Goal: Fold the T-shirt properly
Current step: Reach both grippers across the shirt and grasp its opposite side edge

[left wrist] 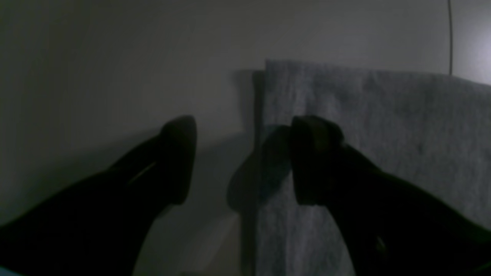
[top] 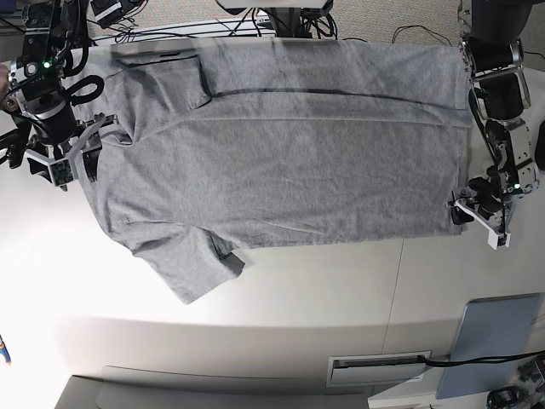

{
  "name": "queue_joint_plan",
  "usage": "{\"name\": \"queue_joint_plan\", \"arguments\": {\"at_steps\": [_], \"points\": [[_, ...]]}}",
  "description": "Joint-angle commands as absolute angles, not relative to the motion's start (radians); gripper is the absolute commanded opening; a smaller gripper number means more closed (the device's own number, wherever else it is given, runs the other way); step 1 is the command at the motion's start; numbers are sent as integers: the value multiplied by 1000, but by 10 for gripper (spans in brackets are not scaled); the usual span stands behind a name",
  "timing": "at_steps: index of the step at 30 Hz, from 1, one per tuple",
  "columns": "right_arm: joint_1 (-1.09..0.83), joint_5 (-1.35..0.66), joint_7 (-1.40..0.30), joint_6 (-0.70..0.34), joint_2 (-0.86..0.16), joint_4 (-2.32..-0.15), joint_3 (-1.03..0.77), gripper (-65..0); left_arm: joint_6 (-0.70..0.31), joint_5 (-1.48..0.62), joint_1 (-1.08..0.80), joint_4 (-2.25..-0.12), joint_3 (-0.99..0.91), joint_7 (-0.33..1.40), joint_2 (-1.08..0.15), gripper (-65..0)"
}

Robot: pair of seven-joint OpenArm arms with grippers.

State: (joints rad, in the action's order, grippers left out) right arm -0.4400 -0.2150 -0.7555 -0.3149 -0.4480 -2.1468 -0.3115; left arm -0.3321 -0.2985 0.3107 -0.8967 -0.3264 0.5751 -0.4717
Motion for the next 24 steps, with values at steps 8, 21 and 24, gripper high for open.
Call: {"name": "queue_joint_plan", "arguments": {"at_steps": [8,21,24], "points": [[-381,-213,-752,-294,-456,-2103,-221,-347,-405,-340,338,-912,-328,564,-497,-259],[-313,-213,-752,-296,-404,-2046,-195,-347,-300,-306,346,-912,-319,532,-467,-260],[-313,-213,-752,-296,-405,-2046,-195,-347,-358,-307,347,-912,-278,534,-459,-260]]}}
